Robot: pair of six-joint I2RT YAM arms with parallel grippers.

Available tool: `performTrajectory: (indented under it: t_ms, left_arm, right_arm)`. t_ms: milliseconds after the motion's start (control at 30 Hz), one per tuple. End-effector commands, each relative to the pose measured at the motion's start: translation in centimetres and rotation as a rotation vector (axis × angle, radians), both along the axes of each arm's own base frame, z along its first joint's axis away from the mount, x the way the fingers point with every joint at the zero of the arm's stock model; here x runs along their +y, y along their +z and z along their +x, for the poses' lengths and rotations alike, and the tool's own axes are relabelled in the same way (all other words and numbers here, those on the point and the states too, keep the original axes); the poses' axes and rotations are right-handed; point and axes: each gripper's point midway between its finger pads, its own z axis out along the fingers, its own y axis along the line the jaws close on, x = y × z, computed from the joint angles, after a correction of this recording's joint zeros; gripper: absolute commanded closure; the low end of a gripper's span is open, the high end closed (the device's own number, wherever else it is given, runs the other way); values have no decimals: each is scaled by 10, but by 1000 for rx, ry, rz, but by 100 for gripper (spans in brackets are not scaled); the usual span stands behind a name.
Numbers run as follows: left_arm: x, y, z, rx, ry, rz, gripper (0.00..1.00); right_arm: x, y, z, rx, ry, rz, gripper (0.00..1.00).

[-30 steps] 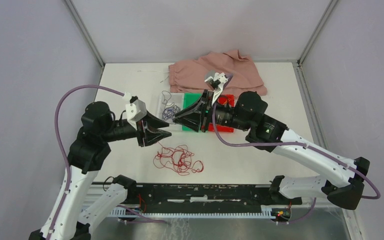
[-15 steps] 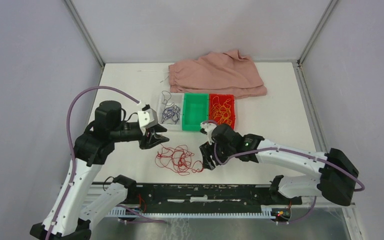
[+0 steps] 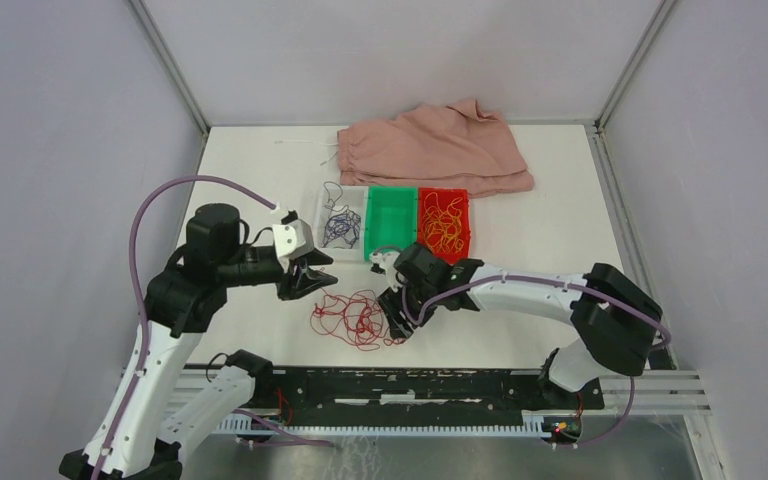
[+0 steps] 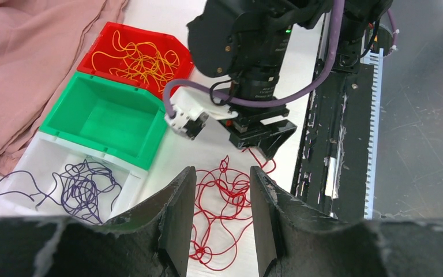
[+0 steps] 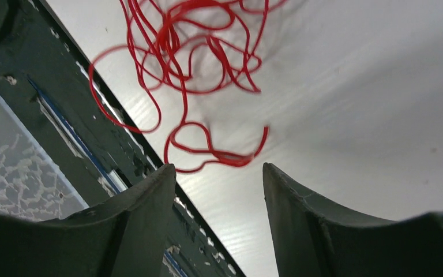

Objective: Untangle the cables

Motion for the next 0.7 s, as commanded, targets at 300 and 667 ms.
performTrajectory:
  t_ms: [300,667]
  left_arm:
    - [-2,28,1,-83,1,-49,53]
    - [-9,26,-4,-69,-51,-85,52]
  right_arm:
    - [29,-4,16,-29,109,7,71]
    - [28,139,5,-166,152,257,99]
